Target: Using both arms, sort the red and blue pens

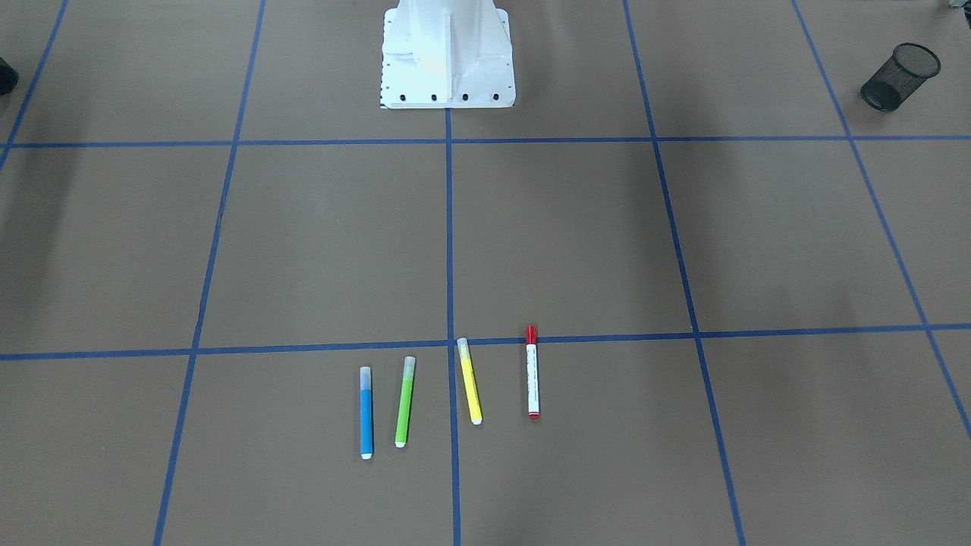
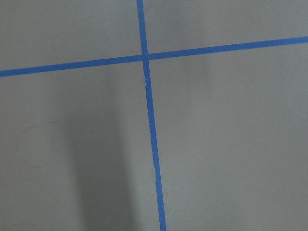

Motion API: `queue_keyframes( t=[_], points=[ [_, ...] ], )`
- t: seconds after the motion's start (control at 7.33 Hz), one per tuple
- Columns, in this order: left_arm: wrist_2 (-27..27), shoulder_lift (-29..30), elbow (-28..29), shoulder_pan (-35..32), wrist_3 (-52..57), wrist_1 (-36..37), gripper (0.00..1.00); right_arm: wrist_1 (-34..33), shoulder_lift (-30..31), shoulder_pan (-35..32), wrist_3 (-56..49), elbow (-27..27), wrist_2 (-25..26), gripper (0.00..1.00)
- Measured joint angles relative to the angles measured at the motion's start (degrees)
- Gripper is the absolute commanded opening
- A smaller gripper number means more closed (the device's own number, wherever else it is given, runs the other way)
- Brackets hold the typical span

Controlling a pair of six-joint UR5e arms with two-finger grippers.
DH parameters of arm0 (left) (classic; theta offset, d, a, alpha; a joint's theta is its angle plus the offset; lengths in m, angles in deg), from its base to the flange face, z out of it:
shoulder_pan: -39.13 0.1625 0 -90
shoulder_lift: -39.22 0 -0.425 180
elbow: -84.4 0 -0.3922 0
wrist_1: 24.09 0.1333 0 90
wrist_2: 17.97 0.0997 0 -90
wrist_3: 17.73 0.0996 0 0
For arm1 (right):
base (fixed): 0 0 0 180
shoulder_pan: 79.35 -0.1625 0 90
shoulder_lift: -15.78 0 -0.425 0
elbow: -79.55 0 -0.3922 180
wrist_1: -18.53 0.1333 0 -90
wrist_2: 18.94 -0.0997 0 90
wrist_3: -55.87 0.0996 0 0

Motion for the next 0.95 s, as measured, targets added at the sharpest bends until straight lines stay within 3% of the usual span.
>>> queue_keyframes(
  t=[0.95],
  points=[
    [-0.1, 0.3, -0.1, -0.1, -0.2, 0.2, 1.0, 0.0, 0.0, 0.0, 0.2, -1.0, -0.4, 1.0]
  ],
)
